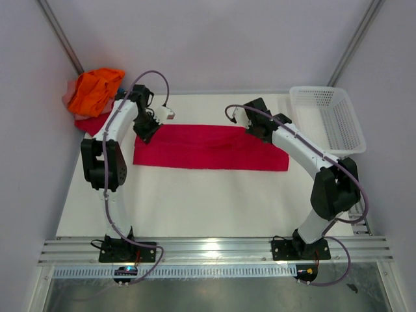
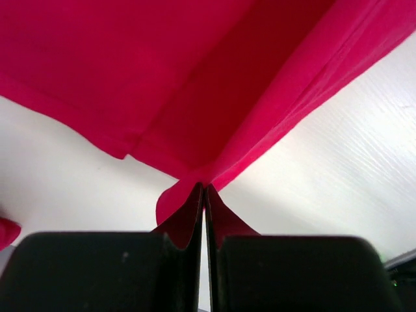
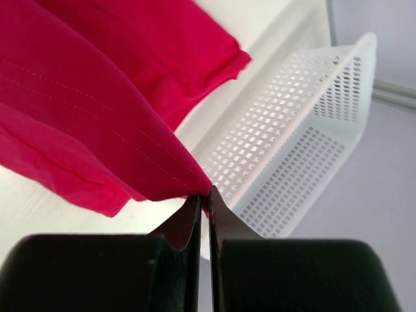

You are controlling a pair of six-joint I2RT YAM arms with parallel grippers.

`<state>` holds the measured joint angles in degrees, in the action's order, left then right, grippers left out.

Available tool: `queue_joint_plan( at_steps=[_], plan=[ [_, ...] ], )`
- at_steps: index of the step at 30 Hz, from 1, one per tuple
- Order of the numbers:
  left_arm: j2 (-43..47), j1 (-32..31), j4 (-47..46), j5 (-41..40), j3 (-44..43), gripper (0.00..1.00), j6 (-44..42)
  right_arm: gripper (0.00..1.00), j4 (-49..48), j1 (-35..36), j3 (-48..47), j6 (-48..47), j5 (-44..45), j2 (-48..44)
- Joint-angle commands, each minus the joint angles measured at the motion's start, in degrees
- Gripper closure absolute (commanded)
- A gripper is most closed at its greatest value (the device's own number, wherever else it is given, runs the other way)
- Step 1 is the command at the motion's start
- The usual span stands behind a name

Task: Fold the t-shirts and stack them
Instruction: Fold the other side of the tshirt into a rectangle

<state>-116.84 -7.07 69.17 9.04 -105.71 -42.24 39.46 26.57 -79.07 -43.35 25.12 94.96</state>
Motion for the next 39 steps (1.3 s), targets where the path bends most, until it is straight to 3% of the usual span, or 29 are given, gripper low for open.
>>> queue_joint_plan(
  at_steps=[1, 7, 20, 39],
  plan=[
    [-1.4, 1.5, -3.6, -2.4, -4.6, 1.00, 2.3, 0.97, -4.1, -3.6, -6.2, -0.1, 4.4, 3.2],
    [-4.6, 2.1, -7.7, -6.2, -9.7, 1.00, 3.0, 0.97, -4.4, -8.2, -13.9, -0.2, 4.2, 8.4],
    [-17.6, 1.9, -11.5, -8.1, -24.5, 1.00, 6.7, 0.97, -5.3, -8.9, -22.2, -1.7, 3.8, 17.4],
    [-20.2, 1.4, -15.1, -7.9, -22.8, 1.00, 10.5, 0.97, -7.3, -9.7, -31.7, -1.8, 6.2, 29.2]
  ],
)
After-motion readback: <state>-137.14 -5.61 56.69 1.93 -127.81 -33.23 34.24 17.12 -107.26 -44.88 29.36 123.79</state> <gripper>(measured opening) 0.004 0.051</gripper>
